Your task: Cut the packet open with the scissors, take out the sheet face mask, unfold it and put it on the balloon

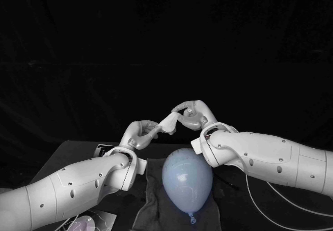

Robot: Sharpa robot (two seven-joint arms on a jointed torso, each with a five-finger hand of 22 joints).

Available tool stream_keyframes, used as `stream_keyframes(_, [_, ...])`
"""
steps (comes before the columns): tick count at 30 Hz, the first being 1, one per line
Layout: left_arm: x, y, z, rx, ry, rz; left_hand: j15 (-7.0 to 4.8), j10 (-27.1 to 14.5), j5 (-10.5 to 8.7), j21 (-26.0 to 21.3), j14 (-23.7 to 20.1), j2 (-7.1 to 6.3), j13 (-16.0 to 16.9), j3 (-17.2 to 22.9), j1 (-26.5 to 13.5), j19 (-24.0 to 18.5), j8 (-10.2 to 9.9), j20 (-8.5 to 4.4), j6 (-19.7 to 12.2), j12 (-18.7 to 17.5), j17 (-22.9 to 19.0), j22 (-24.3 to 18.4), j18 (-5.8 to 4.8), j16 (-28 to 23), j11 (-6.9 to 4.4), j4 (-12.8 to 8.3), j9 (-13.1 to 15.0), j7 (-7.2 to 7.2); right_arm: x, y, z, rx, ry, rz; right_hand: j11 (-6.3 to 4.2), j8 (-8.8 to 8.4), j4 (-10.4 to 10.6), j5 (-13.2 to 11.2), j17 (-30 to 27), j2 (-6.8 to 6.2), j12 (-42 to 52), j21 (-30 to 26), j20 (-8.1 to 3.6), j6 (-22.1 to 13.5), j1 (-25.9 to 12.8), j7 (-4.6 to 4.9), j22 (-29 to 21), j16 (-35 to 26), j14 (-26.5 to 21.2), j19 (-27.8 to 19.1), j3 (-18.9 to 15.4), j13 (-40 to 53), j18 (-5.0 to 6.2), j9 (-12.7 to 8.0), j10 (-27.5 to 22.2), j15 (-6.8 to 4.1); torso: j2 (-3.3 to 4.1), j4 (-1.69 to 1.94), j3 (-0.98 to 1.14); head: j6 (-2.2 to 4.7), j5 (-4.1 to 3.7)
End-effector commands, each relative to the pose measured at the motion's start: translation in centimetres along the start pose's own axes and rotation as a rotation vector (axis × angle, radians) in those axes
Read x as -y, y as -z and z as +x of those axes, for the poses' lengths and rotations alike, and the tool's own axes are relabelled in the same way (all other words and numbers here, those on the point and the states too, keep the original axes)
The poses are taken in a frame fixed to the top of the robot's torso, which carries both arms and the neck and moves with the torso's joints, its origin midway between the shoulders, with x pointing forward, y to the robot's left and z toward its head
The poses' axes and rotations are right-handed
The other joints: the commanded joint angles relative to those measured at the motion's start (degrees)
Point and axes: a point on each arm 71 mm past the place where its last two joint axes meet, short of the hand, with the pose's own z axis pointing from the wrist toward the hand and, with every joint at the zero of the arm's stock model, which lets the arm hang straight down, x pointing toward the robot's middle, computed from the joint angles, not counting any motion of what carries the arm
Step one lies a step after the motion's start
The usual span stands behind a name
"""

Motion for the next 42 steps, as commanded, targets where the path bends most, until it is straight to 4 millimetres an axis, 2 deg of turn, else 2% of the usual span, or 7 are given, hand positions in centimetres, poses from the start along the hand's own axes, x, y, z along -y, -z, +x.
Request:
stream_keyframes(1, [0.5,0.1,0.5,-0.067,0.064,0.030,0.50,0.2,0.29,0.5,-0.6,-1.70,-0.6,4.5,-2.3,-1.2,0.6,0.14,0.3,-0.4,-0.3,0.4,0.44,0.0,0.41,-0.2,-0.2,0.00,0.3,-0.3,0.1,-0.038,0.068,0.020,-0.45,0.21,0.0,0.1,15.1,0.05,0.0,0.4,-0.36,0.4,-0.6,-0.16,15.1,0.2,6.1,6.1,0.5,2.2,-0.36,0.5,0.9,-0.41,0.01,0.03,-0.02,0.02,-0.05])
stream_keyframes(9, [1.4,0.4,0.1,-0.137,0.097,0.045,0.69,0.1,0.25,1.1,-1.4,-4.90,-1.1,11.9,-7.1,-2.5,2.6,0.83,0.7,-0.5,-0.6,0.9,0.58,0.8,0.45,-0.3,0.2,0.05,1.2,-0.7,0.6,-0.144,0.181,0.072,-0.41,0.26,0.0,0.0,15.1,-0.19,-0.2,0.4,-0.35,0.3,-0.9,-0.12,15.1,0.2,6.1,6.1,0.6,2.2,-0.36,0.5,0.8,-0.39,0.01,0.01,0.00,-0.24,-0.12])
stream_keyframes(25, [1.8,-0.4,-1.1,-0.208,0.118,-0.049,-0.92,2.3,0.23,3.9,0.1,-7.28,1.4,15.4,-14.8,-0.3,8.4,0.30,1.7,4.4,2.1,2.2,0.81,7.6,-1.11,-0.3,4.0,-1.61,1.2,-0.2,1.1,-0.255,0.347,0.017,-0.10,0.05,-0.1,-1.9,15.1,-1.23,-2.6,-1.1,-0.19,-1.0,-2.2,0.20,14.5,0.2,6.1,5.4,-0.1,0.7,0.01,0.4,-0.5,-0.16,-0.02,-0.02,0.02,-0.44,-0.07])
stream_keyframes(29, [1.7,-0.5,-1.1,-0.240,0.128,-0.076,-1.00,1.9,0.22,4.2,-0.6,-7.84,1.9,15.9,-14.9,-0.6,8.8,0.24,1.8,5.1,2.6,2.5,0.65,8.5,-1.17,-0.5,4.3,-1.95,1.1,-0.3,0.9,-0.243,0.370,-0.032,1.25,-2.49,0.7,-0.8,11.4,-5.56,-15.0,-7.7,0.63,-4.6,-5.0,1.75,12.4,-3.7,4.5,2.0,-4.5,-6.7,1.56,-1.0,-8.6,1.01,0.04,-0.04,0.01,-0.43,-0.07])
stream_keyframes(31, [1.8,-0.5,-1.0,-0.258,0.135,-0.088,-0.74,1.2,0.25,4.1,-2.1,-8.07,2.3,16.6,-15.0,-1.6,9.0,0.46,1.8,5.3,2.8,2.6,0.43,8.7,-0.98,-0.6,4.5,-2.04,1.1,-0.3,0.9,-0.247,0.388,-0.053,2.62,-4.74,0.9,-0.9,5.5,-7.16,-28.6,-18.0,1.72,-6.9,-5.0,3.13,8.9,-10.4,0.9,-3.7,-6.0,-15.4,3.75,-2.2,-17.8,2.21,0.05,-0.06,-0.01,-0.42,-0.04])
stream_keyframes(36, [1.9,-0.6,-1.1,-0.287,0.174,-0.124,0.38,-0.2,0.29,1.8,-7.8,-8.88,2.7,19.2,-15.3,-6.2,9.8,1.69,1.8,5.4,2.3,1.6,-0.41,7.4,-0.37,-1.3,5.0,-1.69,1.3,-0.3,0.9,-0.296,0.468,-0.077,4.39,-7.52,0.9,-2.2,-2.6,-8.79,-33.8,-34.4,3.61,-10.7,-3.3,4.93,2.9,-19.8,-6.8,-13.2,-7.7,-21.2,6.71,-3.7,-22.9,4.06,0.05,-0.03,0.00,-0.53,0.10])
stream_keyframes(42, [2.0,-0.9,-1.7,-0.274,0.236,-0.172,0.52,-0.1,0.30,0.8,-9.3,-9.69,3.1,22.4,-16.4,-7.4,10.8,2.22,1.9,5.7,1.8,1.1,-0.22,7.3,-0.56,-2.9,5.9,-1.35,1.9,0.0,1.0,-0.383,0.568,-0.091,5.74,-7.76,0.6,-2.3,-10.8,-9.31,-37.8,-47.8,5.08,-13.0,-1.0,6.04,-2.3,-27.9,-16.8,-20.9,-9.0,-27.4,8.80,-4.0,-26.2,5.44,0.02,-0.03,0.01,-0.61,0.29])
